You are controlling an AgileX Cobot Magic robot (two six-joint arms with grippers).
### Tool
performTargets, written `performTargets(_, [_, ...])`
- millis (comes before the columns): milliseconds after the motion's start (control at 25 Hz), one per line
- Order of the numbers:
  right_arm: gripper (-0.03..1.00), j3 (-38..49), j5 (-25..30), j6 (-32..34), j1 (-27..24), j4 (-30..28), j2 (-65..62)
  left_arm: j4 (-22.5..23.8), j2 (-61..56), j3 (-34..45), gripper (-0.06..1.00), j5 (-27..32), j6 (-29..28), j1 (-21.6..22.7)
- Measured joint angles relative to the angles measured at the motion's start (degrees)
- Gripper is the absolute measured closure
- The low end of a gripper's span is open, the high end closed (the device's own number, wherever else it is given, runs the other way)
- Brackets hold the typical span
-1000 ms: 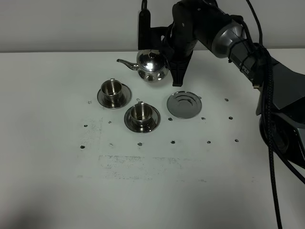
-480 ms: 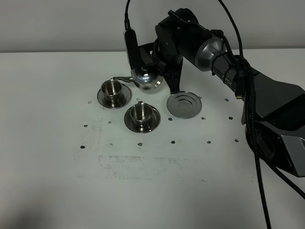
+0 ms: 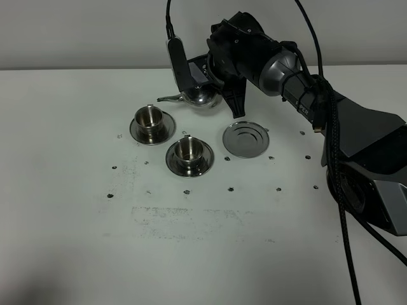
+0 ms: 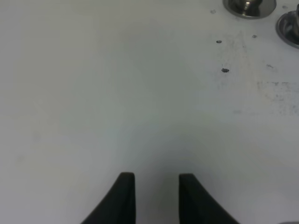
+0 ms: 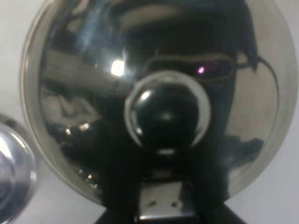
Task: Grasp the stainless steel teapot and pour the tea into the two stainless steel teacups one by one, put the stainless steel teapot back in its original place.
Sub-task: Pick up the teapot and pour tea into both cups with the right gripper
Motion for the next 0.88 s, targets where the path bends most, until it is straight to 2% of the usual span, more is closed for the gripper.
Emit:
performTargets(280, [0.79, 0.00, -1.08, -2.32, 0.91, -0.64, 0.02, 0.00, 0.00, 0.00, 0.66, 0.00, 0.00, 0.00])
performTargets(680, [0.79, 0.00, -1.63, -2.60, 1.18, -4.95, 0.02, 0.00, 0.00, 0.00, 0.66, 0.00, 0.00, 0.00])
performTargets(880, [0.79, 0.00, -2.87, -2.60, 1.48, -5.00, 1.00, 0.00, 0.00, 0.00, 0.66, 0.00, 0.00, 0.00])
